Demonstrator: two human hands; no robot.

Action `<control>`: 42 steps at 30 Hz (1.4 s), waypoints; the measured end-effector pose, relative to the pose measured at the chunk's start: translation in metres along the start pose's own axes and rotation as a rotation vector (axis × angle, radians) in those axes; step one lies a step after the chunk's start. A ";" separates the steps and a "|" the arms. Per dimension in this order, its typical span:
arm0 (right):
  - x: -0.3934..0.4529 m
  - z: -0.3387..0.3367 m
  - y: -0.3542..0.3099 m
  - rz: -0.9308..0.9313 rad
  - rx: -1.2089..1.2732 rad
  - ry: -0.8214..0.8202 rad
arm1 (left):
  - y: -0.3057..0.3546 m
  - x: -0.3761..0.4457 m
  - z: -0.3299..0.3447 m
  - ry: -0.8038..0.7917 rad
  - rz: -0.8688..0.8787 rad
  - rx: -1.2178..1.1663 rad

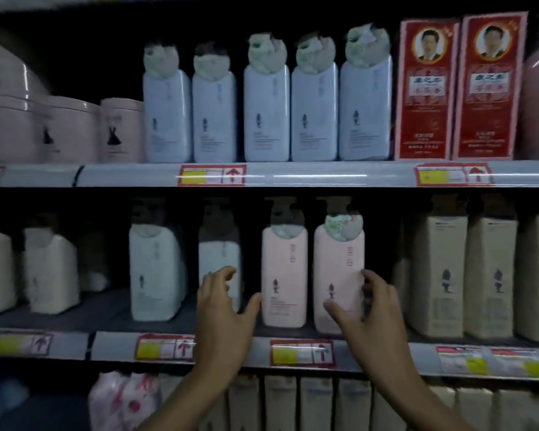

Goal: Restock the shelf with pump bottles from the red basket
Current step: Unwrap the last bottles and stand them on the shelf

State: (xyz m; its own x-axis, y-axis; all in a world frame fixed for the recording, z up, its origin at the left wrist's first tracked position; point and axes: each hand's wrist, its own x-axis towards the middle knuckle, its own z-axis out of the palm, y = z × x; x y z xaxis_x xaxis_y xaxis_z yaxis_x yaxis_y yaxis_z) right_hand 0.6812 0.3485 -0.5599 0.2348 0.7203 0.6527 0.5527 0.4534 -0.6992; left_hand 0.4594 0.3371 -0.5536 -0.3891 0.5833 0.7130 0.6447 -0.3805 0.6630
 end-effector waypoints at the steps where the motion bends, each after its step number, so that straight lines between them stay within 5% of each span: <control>1: 0.003 0.008 -0.002 0.022 -0.005 0.046 | -0.004 0.004 0.003 -0.060 -0.035 -0.018; 7: 0.005 0.022 0.008 0.105 0.056 0.110 | 0.000 0.011 0.037 -0.267 -0.144 -0.166; 34: 0.011 0.026 -0.004 0.198 -0.006 0.097 | 0.005 0.004 0.034 -0.273 -0.169 -0.100; 38: -0.014 0.033 -0.025 -0.296 -0.075 0.333 | -0.013 0.020 -0.008 -0.067 -0.071 -0.087; 42: -0.036 0.071 -0.071 -0.586 0.054 0.102 | -0.051 0.052 -0.062 0.173 -0.002 0.059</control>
State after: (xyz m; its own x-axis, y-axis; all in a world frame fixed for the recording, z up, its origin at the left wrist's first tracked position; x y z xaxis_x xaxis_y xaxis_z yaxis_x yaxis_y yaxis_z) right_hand 0.5771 0.3272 -0.5548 -0.0200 0.2890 0.9571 0.5727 0.7880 -0.2260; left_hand 0.3651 0.3425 -0.5359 -0.4948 0.4496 0.7437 0.6790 -0.3341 0.6537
